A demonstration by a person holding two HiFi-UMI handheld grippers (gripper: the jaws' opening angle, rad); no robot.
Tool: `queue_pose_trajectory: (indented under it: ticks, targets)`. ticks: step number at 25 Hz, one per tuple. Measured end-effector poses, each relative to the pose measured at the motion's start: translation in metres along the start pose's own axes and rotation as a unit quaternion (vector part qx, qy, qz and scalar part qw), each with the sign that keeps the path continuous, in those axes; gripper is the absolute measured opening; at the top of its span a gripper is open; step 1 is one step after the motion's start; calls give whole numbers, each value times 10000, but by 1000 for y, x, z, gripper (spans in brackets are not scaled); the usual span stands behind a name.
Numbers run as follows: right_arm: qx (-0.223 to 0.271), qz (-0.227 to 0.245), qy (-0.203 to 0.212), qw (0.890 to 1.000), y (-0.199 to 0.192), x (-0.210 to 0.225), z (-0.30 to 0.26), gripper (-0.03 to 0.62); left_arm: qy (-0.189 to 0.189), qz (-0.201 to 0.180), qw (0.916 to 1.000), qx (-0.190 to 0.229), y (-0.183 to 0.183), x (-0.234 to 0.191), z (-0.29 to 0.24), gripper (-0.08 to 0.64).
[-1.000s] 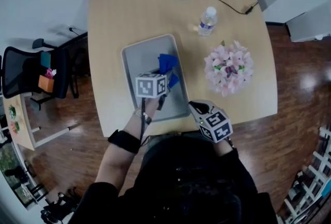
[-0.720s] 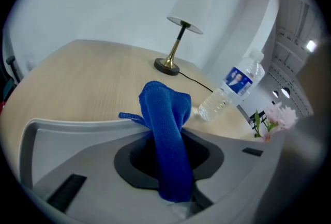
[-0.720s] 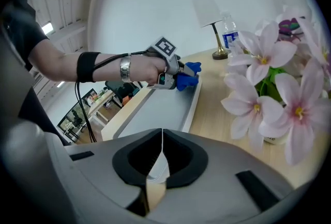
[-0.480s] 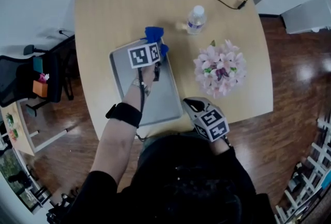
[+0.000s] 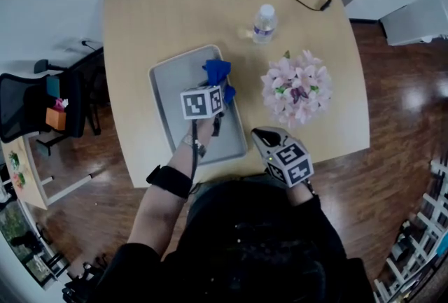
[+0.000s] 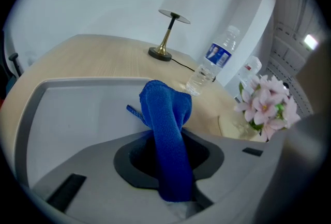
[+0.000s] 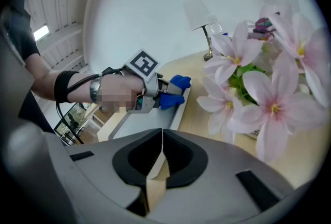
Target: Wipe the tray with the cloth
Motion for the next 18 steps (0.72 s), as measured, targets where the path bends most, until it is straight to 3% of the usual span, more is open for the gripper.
queue_pose_trajectory:
  ticks: [10,18]
  targets:
    - [-83,-59,-10,9999,-36,-12,10,15,-674,-199,9964,-466,-105,79,50,112]
    - [-73,-102,-84,9999,-47,-18,18,15,-1106,-480,9891,-841,-156,108,75,112]
Point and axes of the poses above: the fingertips, and each gripper's own axes: z backward along the fingers, x to its right, y out of its top, the point moved 5 cm from there along z, backward along the fingers, and after that the axes turned 13 degrees about -z, right-handed, at the moved point
